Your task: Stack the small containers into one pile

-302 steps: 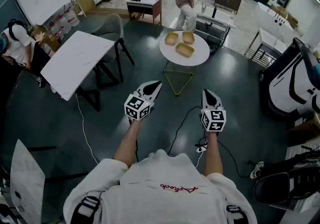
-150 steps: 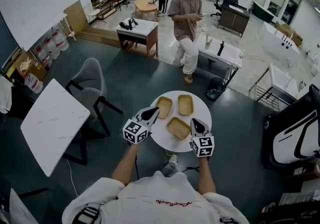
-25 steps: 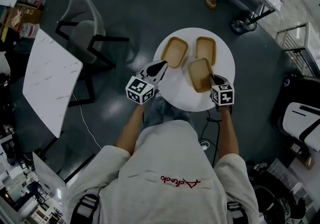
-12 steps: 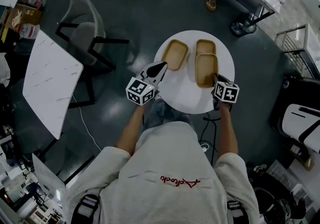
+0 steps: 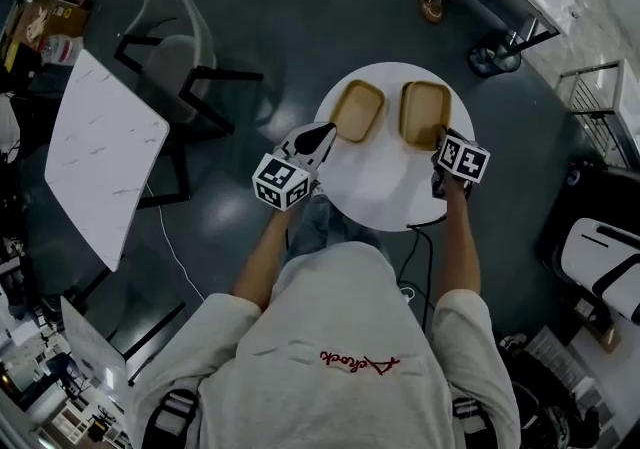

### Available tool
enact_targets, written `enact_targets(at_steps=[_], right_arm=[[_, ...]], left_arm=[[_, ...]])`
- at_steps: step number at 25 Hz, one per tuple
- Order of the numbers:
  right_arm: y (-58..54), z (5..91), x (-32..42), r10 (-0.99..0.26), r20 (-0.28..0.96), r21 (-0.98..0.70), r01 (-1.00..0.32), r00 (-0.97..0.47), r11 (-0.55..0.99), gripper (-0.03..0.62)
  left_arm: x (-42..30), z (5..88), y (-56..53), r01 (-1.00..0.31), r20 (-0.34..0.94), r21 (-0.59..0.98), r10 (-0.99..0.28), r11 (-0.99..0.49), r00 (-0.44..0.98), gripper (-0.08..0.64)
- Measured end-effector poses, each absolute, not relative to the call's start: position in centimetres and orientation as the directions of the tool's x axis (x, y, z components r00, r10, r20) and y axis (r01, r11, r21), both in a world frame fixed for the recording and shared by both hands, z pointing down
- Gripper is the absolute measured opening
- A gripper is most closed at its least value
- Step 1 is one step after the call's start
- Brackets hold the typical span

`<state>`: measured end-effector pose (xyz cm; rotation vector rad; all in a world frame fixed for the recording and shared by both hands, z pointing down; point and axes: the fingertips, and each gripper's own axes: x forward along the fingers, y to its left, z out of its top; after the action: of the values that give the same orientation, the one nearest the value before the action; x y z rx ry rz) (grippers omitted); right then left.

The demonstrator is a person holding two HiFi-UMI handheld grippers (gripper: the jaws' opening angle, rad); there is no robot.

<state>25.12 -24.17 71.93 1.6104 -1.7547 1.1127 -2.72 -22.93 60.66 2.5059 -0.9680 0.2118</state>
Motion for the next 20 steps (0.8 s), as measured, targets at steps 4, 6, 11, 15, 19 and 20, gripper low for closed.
enact_targets(at_steps=[4,6,11,15,19,20], right_arm=[[-25.5,72.7,24.9,-0.543,0.824,-0.223,-0.974,-0.163,-0.046,0.025],[-25.9,73.2,25.0,-0.536,0.829,-0.223,-0.973,-0.158,-0.058,0.025],[-26.0,74.4,25.1,-0.508,0.848,-0.219,-0.973,-0.151,-0.076,0.025],[-25.7,75.5,25.0,-0.478,0.866,-0.212,-0.974,-0.147,-0.085,0.025],[-25.2,76.4,24.8,-0.446,0.885,-0.195,-0.976,-0.135,-0.092,0.025],[-25.1,76.7,24.8,-0.439,0.889,-0.193,-0.977,-0.133,-0.094,0.025]], left_arm=[[-3.4,60.9,-23.6,-0.680,0.296,0.352,-0.612,-0.643,0.733,0.012],[-3.9,61.1,-23.9,-0.685,0.302,0.352,-0.616,-0.637,0.728,0.012],[-4.6,61.8,-24.7,-0.694,0.313,0.359,-0.619,-0.625,0.720,0.012],[-4.4,62.3,-25.2,-0.691,0.319,0.366,-0.614,-0.623,0.722,0.012],[-4.2,62.5,-25.5,-0.687,0.315,0.371,-0.611,-0.625,0.726,0.012],[-4.1,62.5,-25.6,-0.686,0.314,0.373,-0.611,-0.625,0.727,0.012]])
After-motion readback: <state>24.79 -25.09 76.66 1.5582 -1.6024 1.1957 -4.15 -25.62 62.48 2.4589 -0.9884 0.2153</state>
